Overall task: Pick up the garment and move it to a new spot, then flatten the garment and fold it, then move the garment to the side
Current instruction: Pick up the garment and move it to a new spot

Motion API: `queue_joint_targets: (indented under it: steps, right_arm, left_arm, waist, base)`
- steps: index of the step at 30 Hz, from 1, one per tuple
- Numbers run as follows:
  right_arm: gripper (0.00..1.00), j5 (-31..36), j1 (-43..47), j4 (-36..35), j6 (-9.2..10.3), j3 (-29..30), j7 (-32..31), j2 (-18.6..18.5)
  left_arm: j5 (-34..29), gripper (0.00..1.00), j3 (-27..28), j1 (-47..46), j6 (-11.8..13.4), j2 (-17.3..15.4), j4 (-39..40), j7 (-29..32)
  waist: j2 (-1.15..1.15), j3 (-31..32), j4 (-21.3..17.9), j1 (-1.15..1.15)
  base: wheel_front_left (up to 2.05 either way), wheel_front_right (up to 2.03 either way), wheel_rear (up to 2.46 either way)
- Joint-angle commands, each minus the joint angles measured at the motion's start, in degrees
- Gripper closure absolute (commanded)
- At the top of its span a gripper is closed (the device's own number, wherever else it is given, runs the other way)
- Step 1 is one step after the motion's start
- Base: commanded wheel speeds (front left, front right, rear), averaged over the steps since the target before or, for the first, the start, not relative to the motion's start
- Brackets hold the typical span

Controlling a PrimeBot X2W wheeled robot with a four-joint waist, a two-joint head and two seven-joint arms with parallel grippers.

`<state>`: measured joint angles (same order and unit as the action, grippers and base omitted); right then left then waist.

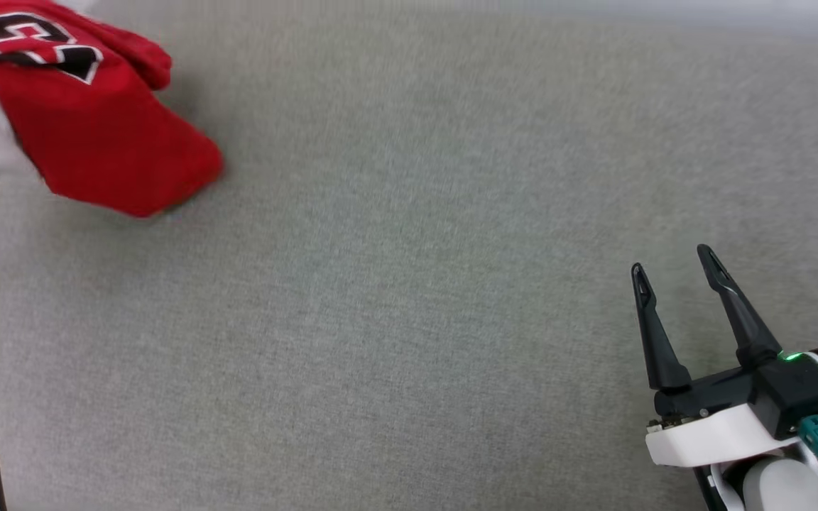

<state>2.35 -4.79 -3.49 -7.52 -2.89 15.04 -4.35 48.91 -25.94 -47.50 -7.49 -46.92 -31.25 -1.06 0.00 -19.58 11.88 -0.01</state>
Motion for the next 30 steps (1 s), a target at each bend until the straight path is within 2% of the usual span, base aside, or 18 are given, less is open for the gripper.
queue_joint_targets:
  steps: [1, 9, 17, 20, 25, 30]
  right_arm:
    - [0.00, -0.6, -0.4, 0.4, 0.06, 0.0, 0.2, 0.6]
    - [0.00, -2.0, 0.3, 1.6, 0.06, 0.1, 0.2, 1.4]
    - [0.00, -4.1, 0.3, 1.4, 0.06, 0.0, 0.2, 1.6]
    - [0.00, -4.5, -0.3, 1.2, 0.06, -0.3, 0.2, 1.6]
    - [0.00, -4.9, 0.0, 0.6, 0.06, 0.5, 0.2, 1.6]
    - [0.00, -5.0, -0.1, 0.6, 0.06, 0.1, 0.2, 1.6]
  left_arm:
    - [-0.8, 1.00, -0.5, -0.9, 0.3, -0.5, 1.9, -0.1]
    - [-1.8, 1.00, -3.0, 0.4, 4.2, 3.3, 12.4, 2.4]
    - [-2.5, 1.00, -6.6, 0.7, 8.8, 11.3, 19.1, 3.4]
    - [-2.5, 1.00, -6.6, -0.4, 9.9, 13.2, 19.6, 2.7]
    - [-3.2, 1.00, -7.6, -3.4, 11.3, 19.3, 17.2, 0.1]
    - [-3.1, 1.00, -8.4, -2.4, 11.3, 23.8, 11.8, -3.6]
  waist:
    - [0.00, 3.8, -1.7, 0.01]
    - [0.00, 8.6, -5.8, 0.01]
    - [0.00, 9.9, -12.4, 0.01]
    - [0.00, 9.3, -14.4, 0.01]
    - [0.00, 8.0, -17.0, 0.01]
    - [0.00, 6.9, -17.9, 0.01]
  base:
    - [0.00, 0.00, 0.00]
    - [0.00, 0.00, 0.00]
    - [0.00, 0.00, 0.00]
    - [0.00, 0.00, 0.00]
    - [0.00, 0.00, 0.00]
    - [0.00, 0.00, 0.00]
